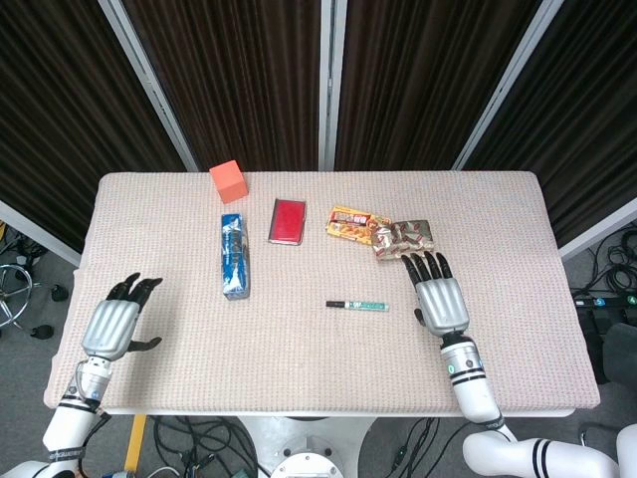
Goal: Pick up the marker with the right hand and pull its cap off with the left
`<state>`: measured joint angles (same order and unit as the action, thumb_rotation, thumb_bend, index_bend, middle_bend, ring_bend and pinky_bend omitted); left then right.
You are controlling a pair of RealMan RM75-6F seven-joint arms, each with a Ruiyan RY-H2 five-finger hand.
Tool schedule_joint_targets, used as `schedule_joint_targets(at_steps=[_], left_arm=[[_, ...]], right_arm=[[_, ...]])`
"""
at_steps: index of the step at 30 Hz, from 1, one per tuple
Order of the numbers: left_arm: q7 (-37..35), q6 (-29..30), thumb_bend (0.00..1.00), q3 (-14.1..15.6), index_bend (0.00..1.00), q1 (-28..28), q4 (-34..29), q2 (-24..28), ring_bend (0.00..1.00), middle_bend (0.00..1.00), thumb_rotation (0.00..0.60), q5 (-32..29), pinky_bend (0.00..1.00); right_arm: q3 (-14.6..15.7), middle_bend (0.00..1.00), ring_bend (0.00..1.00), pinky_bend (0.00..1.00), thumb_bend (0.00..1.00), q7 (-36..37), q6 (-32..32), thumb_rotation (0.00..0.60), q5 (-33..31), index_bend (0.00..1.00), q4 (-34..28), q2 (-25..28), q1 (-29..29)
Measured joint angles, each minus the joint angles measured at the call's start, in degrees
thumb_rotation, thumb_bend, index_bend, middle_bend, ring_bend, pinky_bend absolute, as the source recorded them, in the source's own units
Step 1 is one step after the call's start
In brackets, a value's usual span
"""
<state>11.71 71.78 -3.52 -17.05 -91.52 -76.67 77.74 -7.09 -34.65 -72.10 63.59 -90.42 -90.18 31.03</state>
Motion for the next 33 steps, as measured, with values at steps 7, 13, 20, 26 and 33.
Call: schedule_joint_targets(at_steps=[7, 13, 20, 26, 33], left_arm=[[-0.31, 0.67, 0.09, 0.37, 0.12, 0.58, -0.59, 0.56, 0.06, 0.16, 0.600, 0.05, 0.17], [-2.09, 0.83, 0.09, 0.46, 0.12, 0.80, -0.41, 0.77, 0.06, 0.16, 0.600, 0.40, 0.17], [-3.80, -0.10, 0.09, 0.63, 0.12, 0.58, -0.09, 2.10, 0.06, 0.16, 0.600, 0.66, 0.17], [-6.38, -0.54, 0.09, 1.44, 0.12, 0.80, 0.51, 3.21, 0.06, 0.16, 0.600, 1.74, 0.17], [-7.79, -0.71, 0.09, 2.05, 0.12, 1.17, 0.99, 4.03, 0.06, 0.16, 0.600, 2.32, 0.17]], right_arm=[[-0.18, 0.12, 0.00, 0.04, 0.09, -2.30, 1.10, 0.600, -1.36, 0.02, -1.60, 0.16, 0.30], [-1.36, 0.22, 0.11, 0.21, 0.09, -9.79, 0.96, 0.600, -7.27, 0.17, -4.08, -0.73, 1.32], [-3.64, 0.28, 0.32, 0.52, 0.10, -15.34, -0.18, 0.600, -13.58, 0.26, -2.80, -7.48, 3.77], [-5.37, 0.28, 0.36, 0.56, 0.11, -20.23, -1.53, 0.600, -17.48, 0.28, 0.45, -13.42, 6.43], [-7.36, 0.31, 0.38, 0.57, 0.14, -23.68, -3.25, 0.600, -20.75, 0.32, 4.38, -18.35, 8.90]])
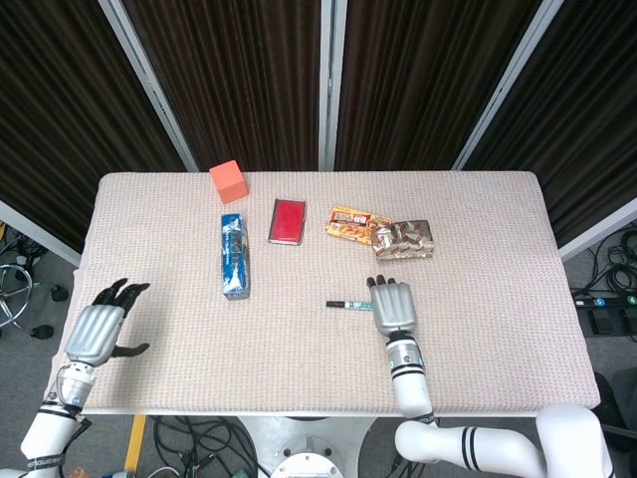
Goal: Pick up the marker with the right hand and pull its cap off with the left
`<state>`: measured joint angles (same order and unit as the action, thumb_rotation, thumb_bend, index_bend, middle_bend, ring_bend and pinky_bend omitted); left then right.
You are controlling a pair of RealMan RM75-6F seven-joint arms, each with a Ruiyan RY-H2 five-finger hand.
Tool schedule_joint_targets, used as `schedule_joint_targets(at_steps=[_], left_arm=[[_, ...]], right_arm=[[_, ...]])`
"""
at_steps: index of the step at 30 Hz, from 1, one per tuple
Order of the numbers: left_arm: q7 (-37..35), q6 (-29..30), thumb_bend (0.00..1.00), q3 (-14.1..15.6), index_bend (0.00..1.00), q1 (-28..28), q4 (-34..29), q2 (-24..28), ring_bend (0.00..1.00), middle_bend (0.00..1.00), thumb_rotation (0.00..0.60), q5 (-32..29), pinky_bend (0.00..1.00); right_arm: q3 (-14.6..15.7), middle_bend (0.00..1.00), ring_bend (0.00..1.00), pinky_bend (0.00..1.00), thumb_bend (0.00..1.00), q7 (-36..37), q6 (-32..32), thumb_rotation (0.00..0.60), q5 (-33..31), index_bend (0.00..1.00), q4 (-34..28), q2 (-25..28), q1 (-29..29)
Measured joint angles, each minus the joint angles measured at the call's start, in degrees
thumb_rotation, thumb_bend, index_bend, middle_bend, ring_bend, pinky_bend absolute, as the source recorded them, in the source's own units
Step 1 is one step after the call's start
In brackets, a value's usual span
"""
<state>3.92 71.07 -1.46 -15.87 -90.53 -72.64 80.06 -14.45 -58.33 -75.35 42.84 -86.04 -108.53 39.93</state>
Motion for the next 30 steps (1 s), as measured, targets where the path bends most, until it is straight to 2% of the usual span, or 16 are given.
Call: schedule_joint_targets(at_steps=[17, 30], left_arm=[[0.58, -2.24, 0.09, -0.21, 0.12, -1.05, 1.65, -1.83, 0.06, 0.16, 0.600, -1.11, 0.17], [0.50, -2.09, 0.09, 0.13, 0.12, -0.71, 1.98, -2.00, 0.06, 0.16, 0.600, -1.05, 0.17]], right_arm=[[-0.73, 0.39, 0.44, 0.58, 0.20, 0.26, 1.43, 0.600, -2.05, 0.42, 6.27, -4.21, 1.96], [-1.28, 0.40, 0.43, 0.58, 0.23, -0.98, 3.70, 0.600, -3.45, 0.43, 10.89, -6.53, 3.65]])
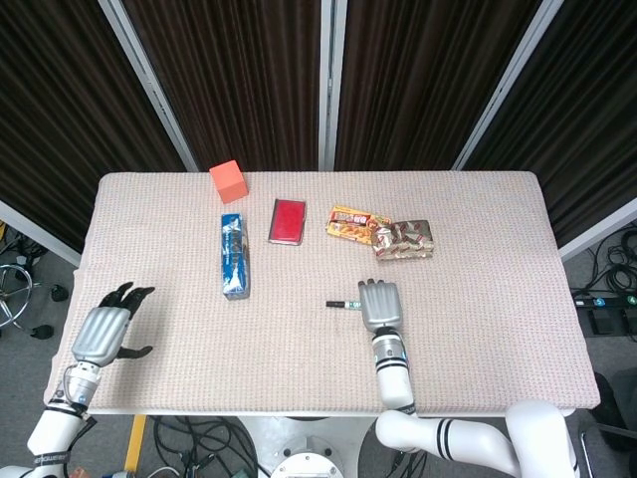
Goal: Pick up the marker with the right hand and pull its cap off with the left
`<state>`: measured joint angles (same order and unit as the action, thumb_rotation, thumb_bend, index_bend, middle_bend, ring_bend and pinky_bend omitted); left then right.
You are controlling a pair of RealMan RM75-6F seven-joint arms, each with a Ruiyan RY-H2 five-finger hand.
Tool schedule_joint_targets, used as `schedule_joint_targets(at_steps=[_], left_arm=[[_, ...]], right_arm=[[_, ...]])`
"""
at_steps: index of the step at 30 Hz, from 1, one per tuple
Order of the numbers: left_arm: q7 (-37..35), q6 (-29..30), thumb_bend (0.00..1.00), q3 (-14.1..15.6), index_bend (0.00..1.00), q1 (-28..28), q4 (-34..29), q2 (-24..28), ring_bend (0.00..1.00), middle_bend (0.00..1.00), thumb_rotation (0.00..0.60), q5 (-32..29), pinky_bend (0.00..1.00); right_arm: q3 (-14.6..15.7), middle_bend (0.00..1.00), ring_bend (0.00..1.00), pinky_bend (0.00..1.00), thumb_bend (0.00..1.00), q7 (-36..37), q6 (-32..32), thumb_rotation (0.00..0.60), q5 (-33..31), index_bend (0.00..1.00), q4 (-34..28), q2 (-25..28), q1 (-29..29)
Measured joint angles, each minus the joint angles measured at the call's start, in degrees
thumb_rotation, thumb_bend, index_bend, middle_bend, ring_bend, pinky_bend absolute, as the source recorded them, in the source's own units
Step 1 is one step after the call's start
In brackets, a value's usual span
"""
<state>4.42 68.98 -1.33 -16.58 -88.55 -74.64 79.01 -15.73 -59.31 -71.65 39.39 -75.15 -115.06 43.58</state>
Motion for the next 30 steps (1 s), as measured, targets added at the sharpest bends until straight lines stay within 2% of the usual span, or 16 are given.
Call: schedule_joint_targets(at_steps=[7, 19, 30], left_arm=[[-0.23, -0.11, 0.09, 0.21, 0.12, 0.02, 0.22, -0.10, 0.06, 0.16, 0.600, 0.24, 0.17], [-0.63, 0.34, 0.09, 0.51, 0.12, 0.37, 1.34, -0.84, 0.06, 0.16, 0.600, 0.74, 0.18], [-0.53, 0.06, 0.09, 0.60, 0.12, 0.34, 1.63, -1.08, 0.06, 0.16, 0.600, 0.78, 0.18]], right_arm=[[0.17, 0.44, 0.44, 0.58, 0.25, -0.14, -0.44, 0.600, 0.22, 0.48, 0.62, -0.62, 0.05], [0.30, 0.46, 0.45, 0.58, 0.29, -1.47, -1.64, 0.600, 0.01, 0.51, 1.10, -1.35, -0.27], [0.31, 0.56, 0.49, 0.59, 0.33, -1.78, -2.45, 0.600, 1.06, 0.61, 1.23, -1.49, -0.46]])
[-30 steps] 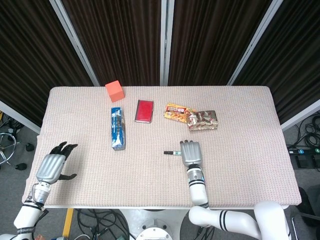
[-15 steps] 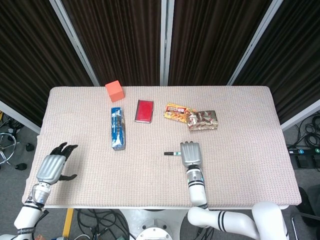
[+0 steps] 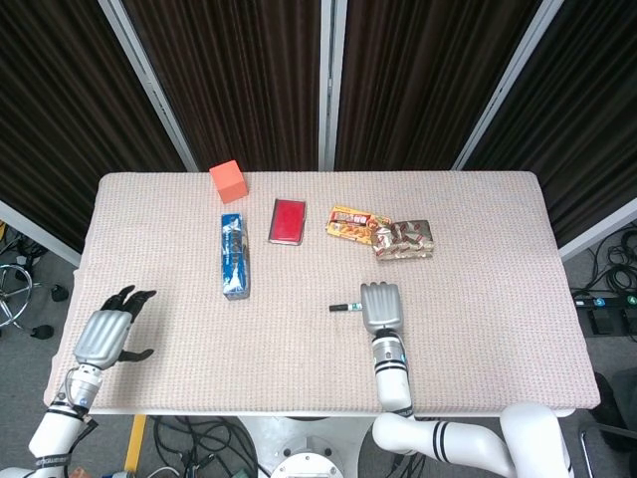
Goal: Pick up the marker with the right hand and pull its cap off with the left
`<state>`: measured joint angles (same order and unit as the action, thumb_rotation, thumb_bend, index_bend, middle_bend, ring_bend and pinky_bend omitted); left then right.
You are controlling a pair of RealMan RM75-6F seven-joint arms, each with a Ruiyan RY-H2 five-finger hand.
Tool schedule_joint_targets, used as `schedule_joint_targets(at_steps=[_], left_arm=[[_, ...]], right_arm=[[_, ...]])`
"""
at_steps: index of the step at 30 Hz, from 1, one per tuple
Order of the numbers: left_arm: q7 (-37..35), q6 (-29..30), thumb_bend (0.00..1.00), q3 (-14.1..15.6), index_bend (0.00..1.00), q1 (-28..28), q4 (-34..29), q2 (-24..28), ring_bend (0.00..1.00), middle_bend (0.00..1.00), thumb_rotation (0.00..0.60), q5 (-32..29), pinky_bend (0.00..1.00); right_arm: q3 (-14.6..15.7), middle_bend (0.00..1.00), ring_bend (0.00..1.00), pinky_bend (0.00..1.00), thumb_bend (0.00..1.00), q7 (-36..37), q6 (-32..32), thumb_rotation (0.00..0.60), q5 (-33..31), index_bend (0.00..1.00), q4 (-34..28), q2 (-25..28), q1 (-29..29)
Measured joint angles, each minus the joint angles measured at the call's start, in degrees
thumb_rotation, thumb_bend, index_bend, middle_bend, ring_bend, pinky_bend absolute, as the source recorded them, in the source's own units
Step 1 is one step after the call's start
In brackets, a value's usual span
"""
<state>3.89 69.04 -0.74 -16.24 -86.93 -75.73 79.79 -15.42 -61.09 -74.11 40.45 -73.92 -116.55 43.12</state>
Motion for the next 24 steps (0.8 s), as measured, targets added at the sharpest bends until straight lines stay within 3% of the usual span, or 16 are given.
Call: schedule_joint_targets(at_steps=[13, 24], left_arm=[[-0.46, 0.67, 0.10, -1.59, 0.12, -0.08, -0.44, -0.08, 0.06, 0.16, 0.600, -1.25, 0.18], [8.58, -0.04, 0.12, -6.34, 0.13, -3.46, -3.73, -1.67, 0.09, 0.18, 0.600, -6.11, 0.20]], right_arm=[[-0.76, 0.64, 0.53, 0.61, 0.33, 3.13, -1.62, 0.600, 4.81, 0.70, -2.07, 1.27, -0.35], [-6.13, 0.64, 0.53, 0.61, 0.33, -0.02, -4.25, 0.600, 7.08, 0.71, -6.94, 2.19, 3.65]])
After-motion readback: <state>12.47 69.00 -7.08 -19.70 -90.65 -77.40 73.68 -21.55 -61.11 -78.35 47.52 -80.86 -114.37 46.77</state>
